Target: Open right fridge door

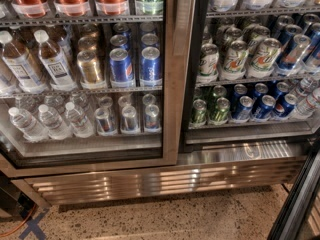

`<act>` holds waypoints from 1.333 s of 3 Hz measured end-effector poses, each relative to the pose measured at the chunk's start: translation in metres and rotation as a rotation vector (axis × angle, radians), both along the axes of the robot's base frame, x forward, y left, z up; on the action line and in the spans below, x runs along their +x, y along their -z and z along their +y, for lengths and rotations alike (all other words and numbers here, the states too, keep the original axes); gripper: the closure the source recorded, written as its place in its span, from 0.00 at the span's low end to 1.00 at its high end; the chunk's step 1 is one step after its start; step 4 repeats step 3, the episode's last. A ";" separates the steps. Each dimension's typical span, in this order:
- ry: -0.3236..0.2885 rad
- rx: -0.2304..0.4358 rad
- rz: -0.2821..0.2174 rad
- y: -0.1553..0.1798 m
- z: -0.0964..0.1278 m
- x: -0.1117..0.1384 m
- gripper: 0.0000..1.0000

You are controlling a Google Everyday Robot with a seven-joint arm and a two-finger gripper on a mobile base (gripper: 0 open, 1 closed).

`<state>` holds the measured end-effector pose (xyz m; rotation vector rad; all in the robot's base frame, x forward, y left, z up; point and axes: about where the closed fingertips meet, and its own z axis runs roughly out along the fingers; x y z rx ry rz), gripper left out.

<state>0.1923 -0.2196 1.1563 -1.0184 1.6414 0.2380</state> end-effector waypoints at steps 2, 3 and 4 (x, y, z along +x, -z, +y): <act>0.108 -0.099 -0.095 -0.037 0.041 -0.043 0.00; 0.108 -0.099 -0.095 -0.037 0.041 -0.043 0.00; 0.108 -0.099 -0.095 -0.037 0.041 -0.043 0.00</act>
Offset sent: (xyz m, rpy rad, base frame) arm -0.2062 0.0285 0.1144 -0.3717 -0.2891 -0.6428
